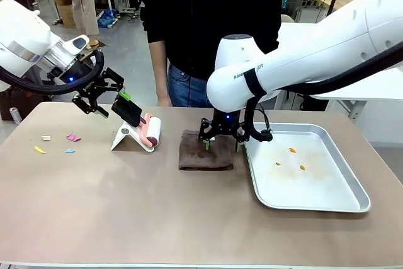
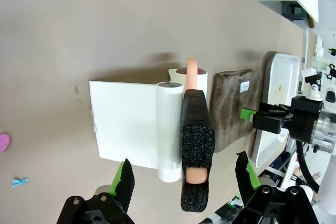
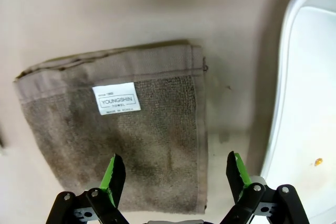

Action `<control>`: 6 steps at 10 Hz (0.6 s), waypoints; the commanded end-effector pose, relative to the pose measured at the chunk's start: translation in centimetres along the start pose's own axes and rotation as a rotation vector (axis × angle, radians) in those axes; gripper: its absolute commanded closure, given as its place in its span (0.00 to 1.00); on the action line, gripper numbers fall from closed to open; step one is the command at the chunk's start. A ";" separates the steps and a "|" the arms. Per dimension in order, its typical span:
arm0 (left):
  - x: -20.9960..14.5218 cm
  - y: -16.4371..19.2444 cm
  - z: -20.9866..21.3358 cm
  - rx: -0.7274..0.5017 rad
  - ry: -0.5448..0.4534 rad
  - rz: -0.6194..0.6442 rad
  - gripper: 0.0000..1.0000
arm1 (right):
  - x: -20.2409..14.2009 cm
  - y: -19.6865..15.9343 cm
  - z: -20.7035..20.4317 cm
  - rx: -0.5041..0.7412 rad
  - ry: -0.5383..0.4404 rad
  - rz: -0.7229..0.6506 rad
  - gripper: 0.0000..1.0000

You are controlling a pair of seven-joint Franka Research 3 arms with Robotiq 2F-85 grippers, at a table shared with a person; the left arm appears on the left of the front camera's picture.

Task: Clean the surface of the table.
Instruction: Hold the Lint Roller with your left hand and the towel with your right hand.

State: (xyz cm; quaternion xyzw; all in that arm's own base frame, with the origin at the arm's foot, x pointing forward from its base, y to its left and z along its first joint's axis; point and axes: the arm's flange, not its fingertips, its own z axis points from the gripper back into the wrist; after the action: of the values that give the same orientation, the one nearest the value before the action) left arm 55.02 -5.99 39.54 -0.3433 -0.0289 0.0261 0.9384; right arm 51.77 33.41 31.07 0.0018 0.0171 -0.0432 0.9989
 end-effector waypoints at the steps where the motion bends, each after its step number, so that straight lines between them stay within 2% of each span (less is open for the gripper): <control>1: -0.6 0.4 0.1 -0.050 -0.014 -0.035 0.00 | 0.4 0.3 0.2 -0.033 -0.009 0.010 0.00; 6: -0.5 0.5 0.0 -0.048 -0.011 -0.060 0.00 | 0.4 0.1 0.0 -0.018 -0.009 0.019 0.00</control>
State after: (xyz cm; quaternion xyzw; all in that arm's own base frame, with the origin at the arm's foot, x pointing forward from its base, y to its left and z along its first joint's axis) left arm 54.95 -5.89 39.39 -0.3525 -0.0400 0.0073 0.9349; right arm 51.78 33.44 30.98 -0.0007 0.0189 -0.0405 0.9990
